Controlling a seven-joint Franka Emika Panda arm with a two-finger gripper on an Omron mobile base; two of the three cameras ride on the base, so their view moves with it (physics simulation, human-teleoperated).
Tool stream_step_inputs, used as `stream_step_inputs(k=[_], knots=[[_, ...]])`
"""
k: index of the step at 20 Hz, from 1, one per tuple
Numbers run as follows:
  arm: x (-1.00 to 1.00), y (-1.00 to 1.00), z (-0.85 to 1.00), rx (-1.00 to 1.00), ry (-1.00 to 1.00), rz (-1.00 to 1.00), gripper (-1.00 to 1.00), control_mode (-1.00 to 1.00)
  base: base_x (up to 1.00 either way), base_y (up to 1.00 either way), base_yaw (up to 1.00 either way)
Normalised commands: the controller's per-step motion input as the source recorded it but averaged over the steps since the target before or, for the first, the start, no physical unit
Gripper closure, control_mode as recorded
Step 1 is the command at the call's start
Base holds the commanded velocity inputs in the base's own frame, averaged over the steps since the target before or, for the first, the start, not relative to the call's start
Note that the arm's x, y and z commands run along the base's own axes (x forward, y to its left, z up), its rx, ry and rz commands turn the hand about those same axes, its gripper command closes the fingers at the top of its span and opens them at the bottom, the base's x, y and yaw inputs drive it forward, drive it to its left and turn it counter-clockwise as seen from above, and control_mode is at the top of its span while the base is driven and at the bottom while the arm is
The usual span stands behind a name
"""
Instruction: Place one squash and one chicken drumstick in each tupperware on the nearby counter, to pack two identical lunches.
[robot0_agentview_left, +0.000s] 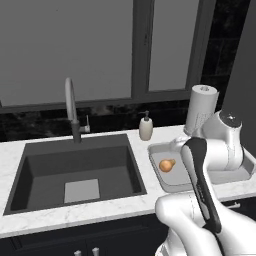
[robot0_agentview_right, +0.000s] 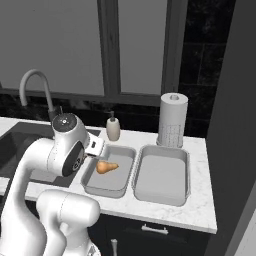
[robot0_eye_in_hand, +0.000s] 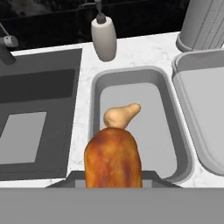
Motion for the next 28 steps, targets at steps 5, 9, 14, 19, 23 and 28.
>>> stream_step_inputs(k=[5, 9, 14, 19, 23, 28], knots=[[0.2, -0.12, -0.5, 0.0, 0.01, -0.04, 1.0, -1.0, 0.0, 0.0, 0.0], [0.32, -0.13, -0.55, 0.0, 0.08, -0.05, 1.0, -1.0, 0.0, 0.0, 0.0], [0.65, -0.17, -0.57, 0.0, 0.17, -0.02, 1.0, -1.0, 0.0, 0.0, 0.0], [0.51, -0.22, -0.49, 0.0, 0.09, 0.0, 1.0, -1.0, 0.0, 0.0, 0.0], [0.46, -0.13, -0.55, 0.0, 0.2, 0.0, 1.0, -1.0, 0.0, 0.0, 0.0], [0.37, 0.01, -0.56, 0.0, 0.2, 0.0, 1.0, -1.0, 0.0, 0.0, 0.0]])
